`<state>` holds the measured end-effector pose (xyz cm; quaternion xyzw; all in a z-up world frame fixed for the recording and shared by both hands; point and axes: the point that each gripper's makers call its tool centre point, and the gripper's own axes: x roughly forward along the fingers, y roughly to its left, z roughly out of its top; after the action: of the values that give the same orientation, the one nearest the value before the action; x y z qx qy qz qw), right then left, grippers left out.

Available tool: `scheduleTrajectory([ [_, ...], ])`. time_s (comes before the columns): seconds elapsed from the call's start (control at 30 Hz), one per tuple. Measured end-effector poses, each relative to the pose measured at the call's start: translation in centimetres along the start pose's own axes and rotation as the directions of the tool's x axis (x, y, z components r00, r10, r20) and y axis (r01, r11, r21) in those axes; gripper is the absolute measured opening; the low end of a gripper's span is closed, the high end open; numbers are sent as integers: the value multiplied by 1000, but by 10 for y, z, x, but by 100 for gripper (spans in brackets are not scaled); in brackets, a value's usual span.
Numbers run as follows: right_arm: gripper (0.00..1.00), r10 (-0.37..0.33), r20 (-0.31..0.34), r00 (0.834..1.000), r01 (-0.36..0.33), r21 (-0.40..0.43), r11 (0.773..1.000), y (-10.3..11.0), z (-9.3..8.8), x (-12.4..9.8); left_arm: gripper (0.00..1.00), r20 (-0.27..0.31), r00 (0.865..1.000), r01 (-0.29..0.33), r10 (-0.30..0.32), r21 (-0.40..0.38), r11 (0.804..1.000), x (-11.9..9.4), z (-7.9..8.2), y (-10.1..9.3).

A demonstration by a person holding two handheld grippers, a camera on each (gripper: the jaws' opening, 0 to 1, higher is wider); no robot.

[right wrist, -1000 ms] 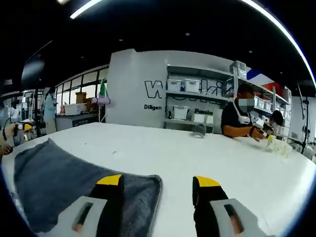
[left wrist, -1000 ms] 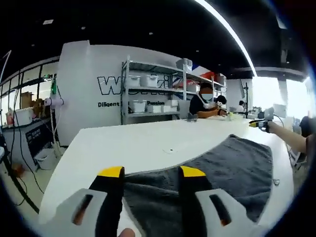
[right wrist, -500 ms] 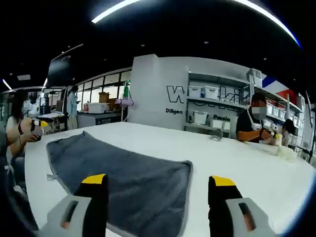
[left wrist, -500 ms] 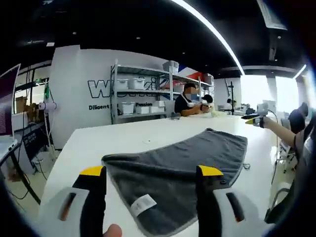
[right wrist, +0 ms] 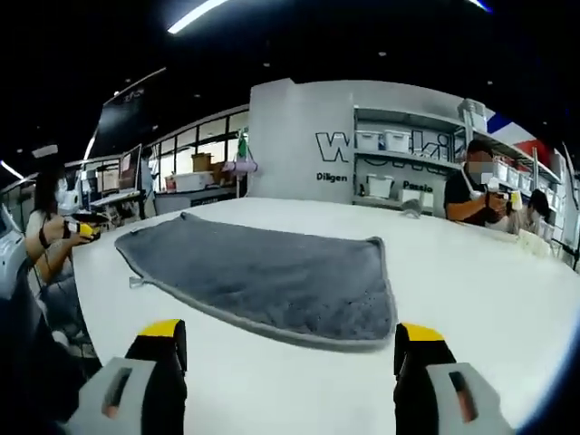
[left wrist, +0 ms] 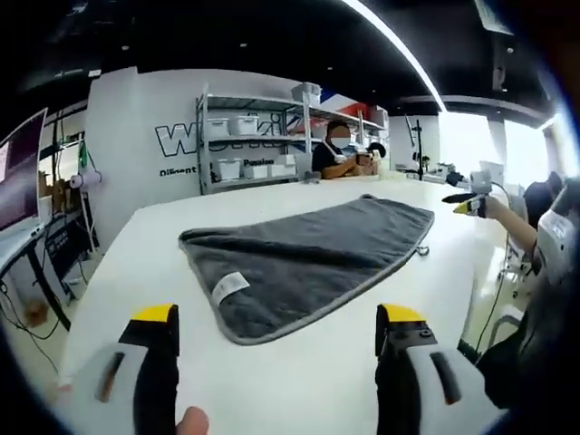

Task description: Fold the towel on the table until its edges align and the towel forms a compact rectangular stack.

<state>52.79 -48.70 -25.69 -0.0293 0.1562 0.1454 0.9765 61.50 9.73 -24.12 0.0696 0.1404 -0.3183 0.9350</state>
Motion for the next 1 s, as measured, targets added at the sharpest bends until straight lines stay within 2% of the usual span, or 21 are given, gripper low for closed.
scheduleTrajectory([
  [0.07,99,-10,-10,1000,10,5,1000,0,-6,-6,98,-11,1000,11,-12,-10,1000,0,-6,-7],
  [0.3,99,-33,-2,999,33,10,999,-3,-7,-21,99,-22,999,41,-41,-23,999,-2,-11,-21],
  [0.63,99,-59,-7,998,59,-5,998,-11,-5,-22,99,-26,999,36,-35,17,999,2,-4,-17],
  [0.8,99,-64,-21,998,64,-9,998,-13,-9,-18,99,-46,999,27,-25,27,999,3,-10,-13],
  [1.0,99,-78,-46,996,77,-39,996,-18,-14,-15,97,-74,997,5,1,86,996,4,-16,-6],
])
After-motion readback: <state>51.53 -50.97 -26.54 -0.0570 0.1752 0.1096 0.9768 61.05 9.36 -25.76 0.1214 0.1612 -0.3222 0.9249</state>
